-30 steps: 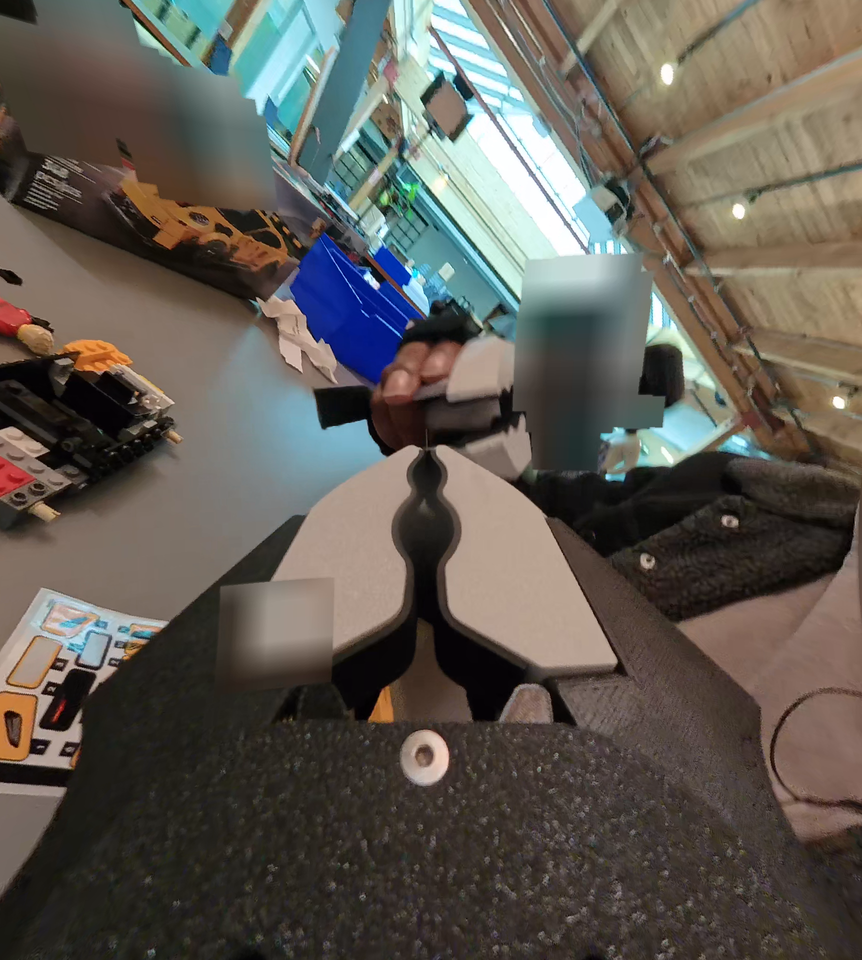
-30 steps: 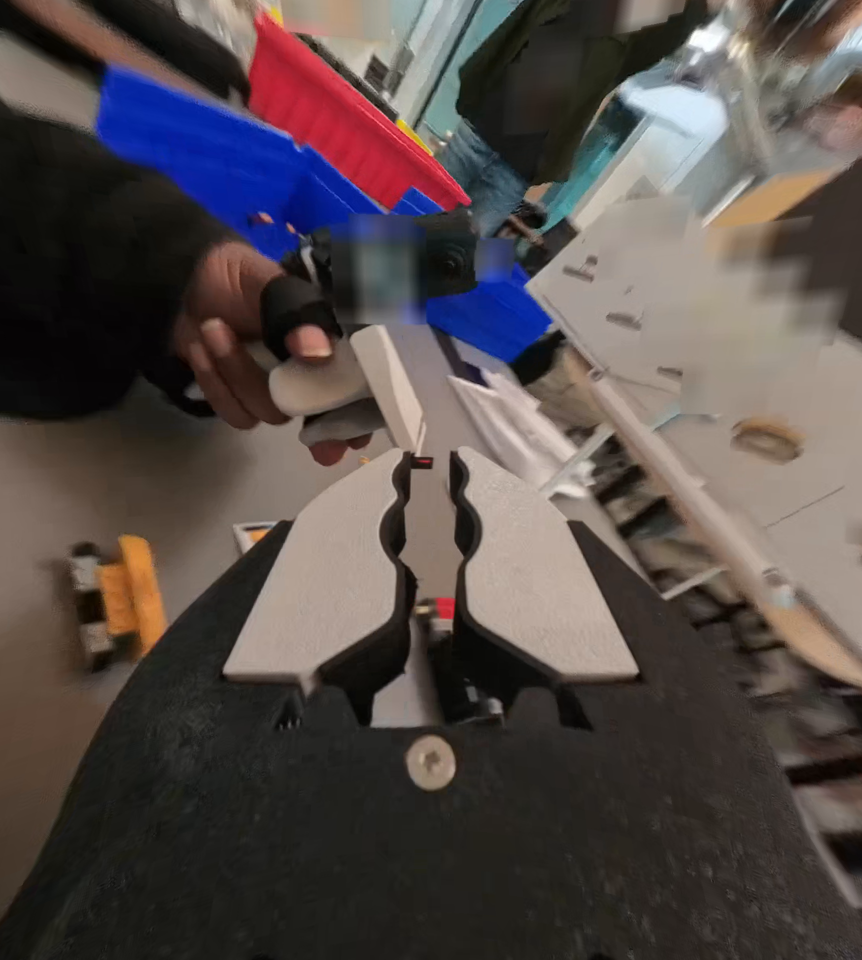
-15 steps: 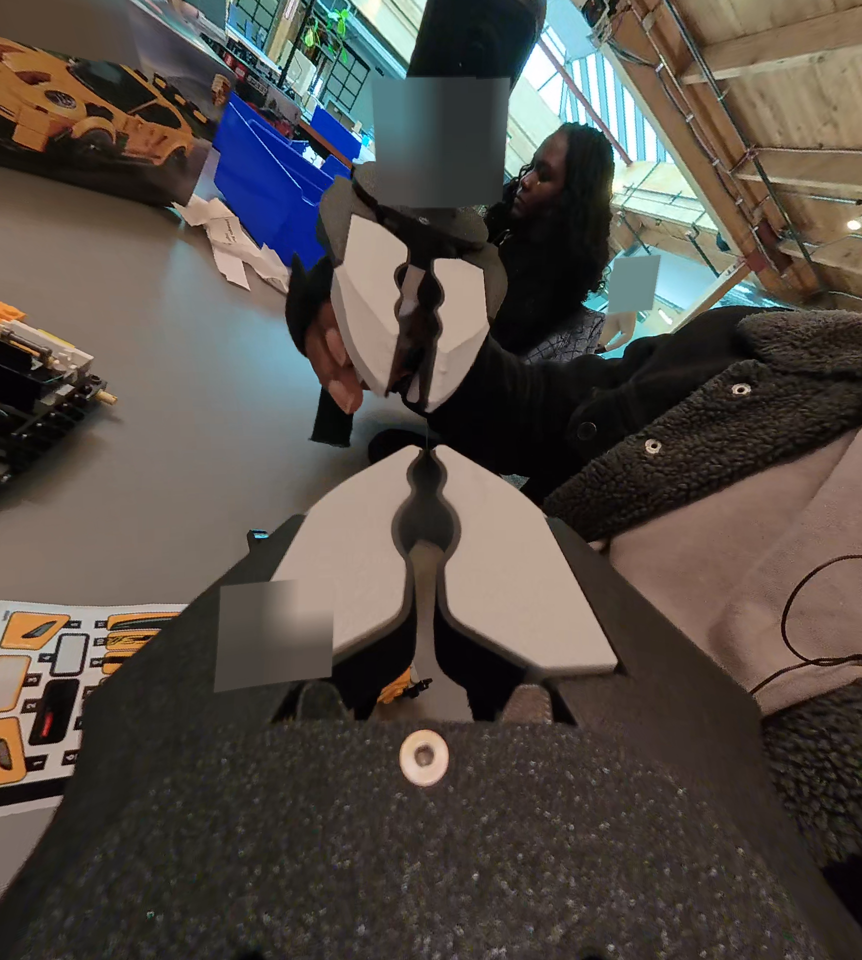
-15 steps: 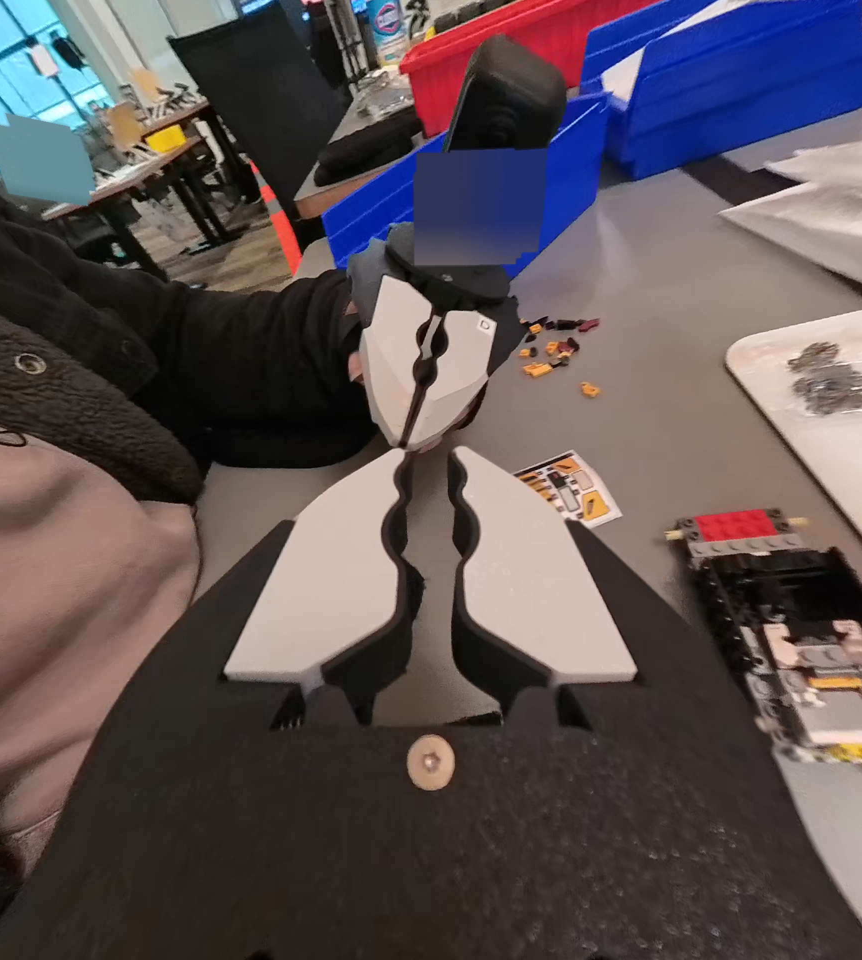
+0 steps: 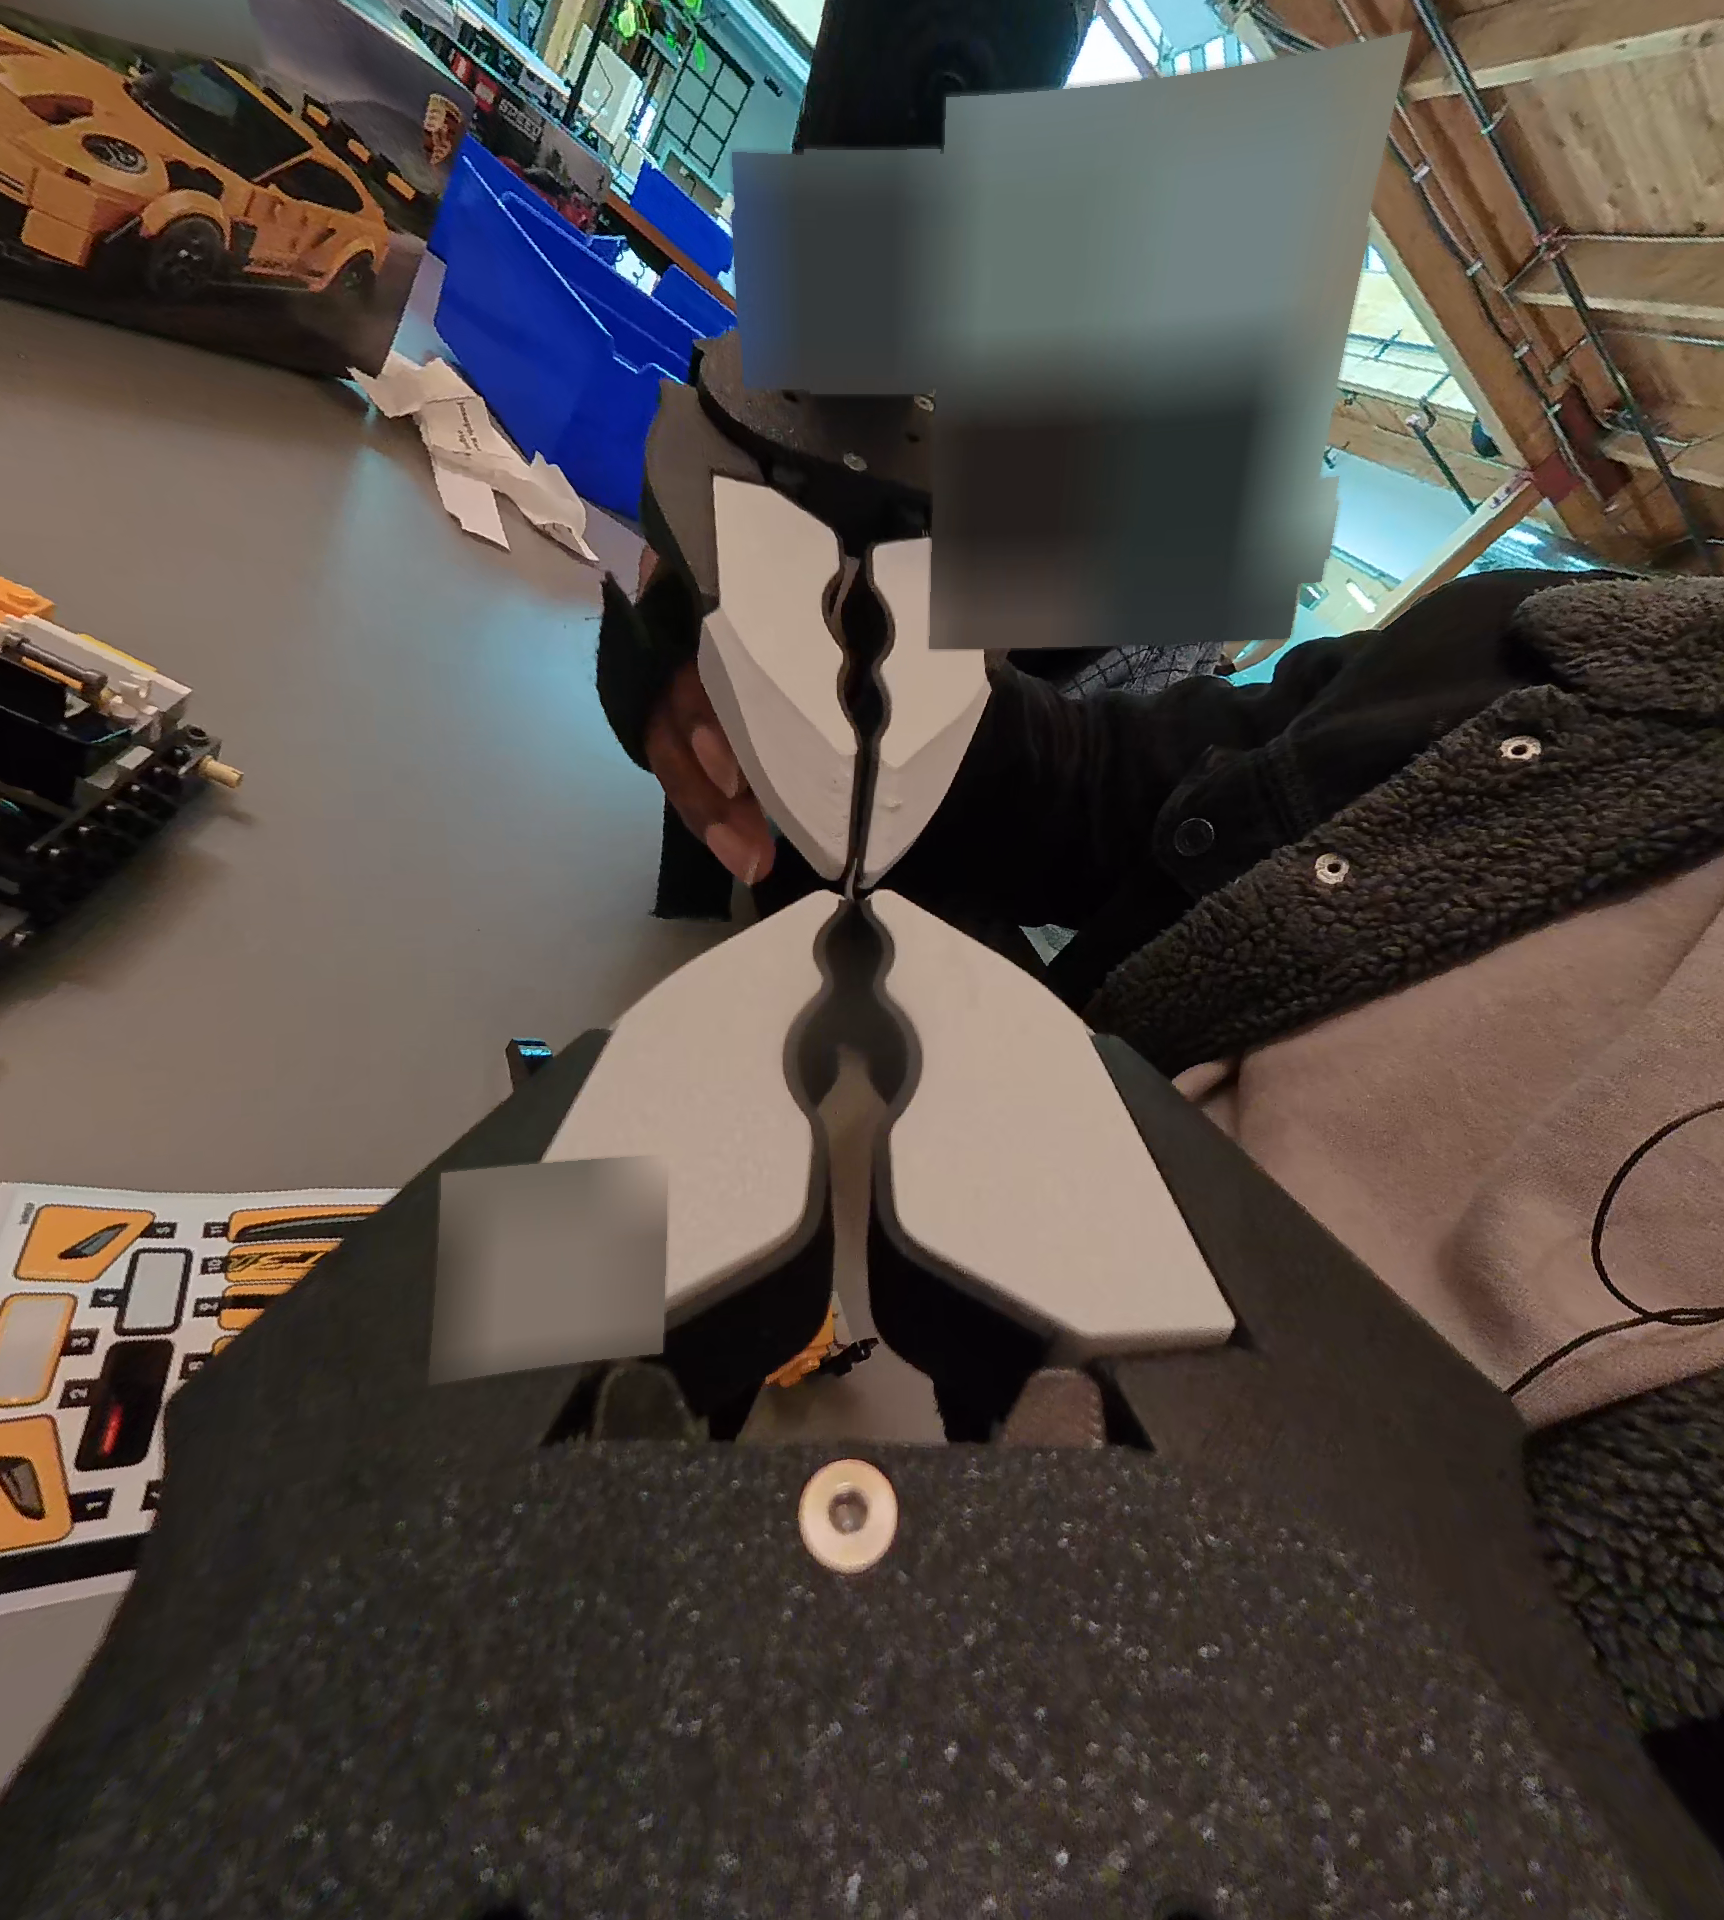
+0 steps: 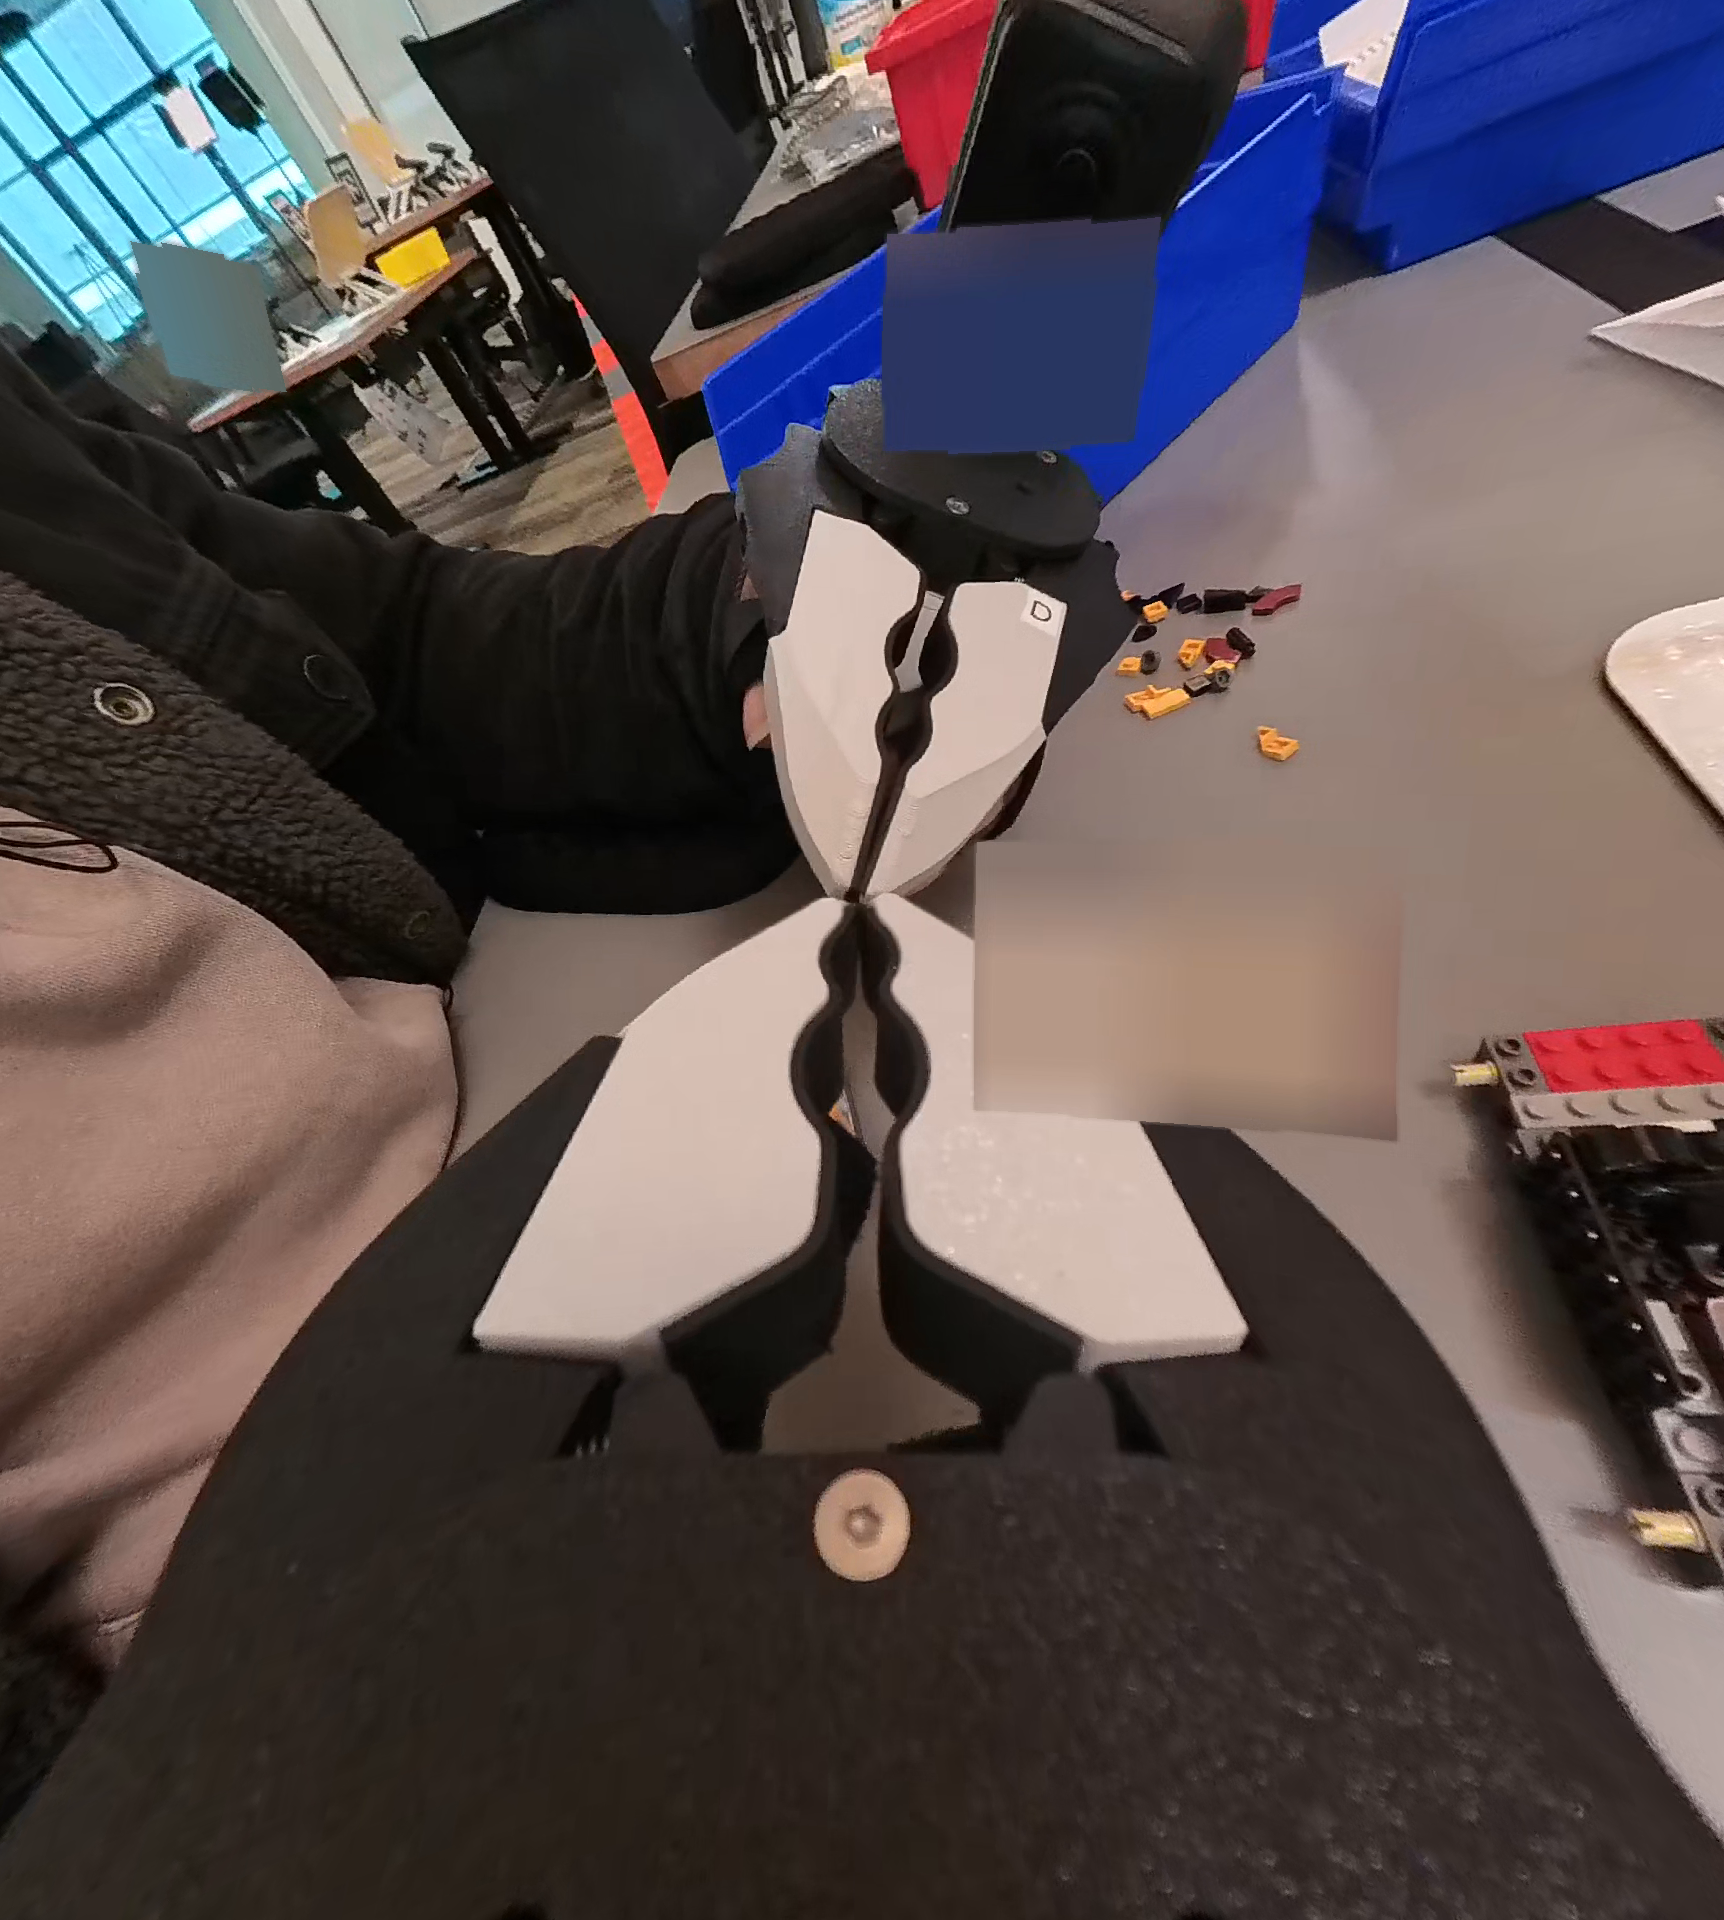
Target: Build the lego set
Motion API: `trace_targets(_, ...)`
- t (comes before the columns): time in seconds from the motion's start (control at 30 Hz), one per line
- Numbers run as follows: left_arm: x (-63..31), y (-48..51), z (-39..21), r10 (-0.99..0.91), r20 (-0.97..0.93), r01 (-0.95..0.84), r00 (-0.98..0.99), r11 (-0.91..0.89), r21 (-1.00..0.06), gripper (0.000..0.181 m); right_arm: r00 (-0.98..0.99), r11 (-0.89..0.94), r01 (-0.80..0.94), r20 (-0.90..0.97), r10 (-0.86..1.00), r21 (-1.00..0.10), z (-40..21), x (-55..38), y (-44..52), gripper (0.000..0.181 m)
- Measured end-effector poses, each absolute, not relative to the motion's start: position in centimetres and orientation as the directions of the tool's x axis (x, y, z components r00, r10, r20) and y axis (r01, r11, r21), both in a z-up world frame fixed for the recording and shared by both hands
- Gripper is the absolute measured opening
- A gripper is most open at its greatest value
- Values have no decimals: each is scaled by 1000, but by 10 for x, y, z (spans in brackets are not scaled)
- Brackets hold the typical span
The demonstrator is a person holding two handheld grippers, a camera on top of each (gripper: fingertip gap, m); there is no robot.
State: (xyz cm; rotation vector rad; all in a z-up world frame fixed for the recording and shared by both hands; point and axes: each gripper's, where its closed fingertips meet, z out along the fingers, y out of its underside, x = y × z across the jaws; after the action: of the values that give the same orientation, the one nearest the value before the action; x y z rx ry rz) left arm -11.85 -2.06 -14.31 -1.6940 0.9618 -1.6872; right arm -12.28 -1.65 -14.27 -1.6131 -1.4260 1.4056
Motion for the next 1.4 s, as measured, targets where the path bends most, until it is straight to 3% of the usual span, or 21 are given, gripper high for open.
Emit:
trace_targets(0.23,-120,-15,-143,-808,589,-85,-17,-586,-806,0,-106,-310,336,-362,926,-890,-143,-124,-14,0)
trace_targets(0.3,-120,-13,-145,-818,575,-88,8,-573,-815,8,-83,-338,338,-386,919,-878,-146,-124,-9,0)
trace_targets(0.73,-125,2,-157,-932,279,-209,233,-328,-921,18,-51,-460,308,-497,866,-833,-150,-121,3,0)
trace_targets(0.93,-124,10,-153,-941,-15,-304,339,-95,-948,19,-40,-532,265,-560,827,-804,-147,-121,10,0)
trace_targets(1.1,-124,15,-142,-847,-327,-414,419,143,-899,17,-66,-622,193,-643,763,-759,-137,-121,15,0)
trace_targets(1.4,-122,13,-131,-765,-469,-464,441,253,-849,9,-107,-675,147,-690,716,-723,-128,-123,14,0)
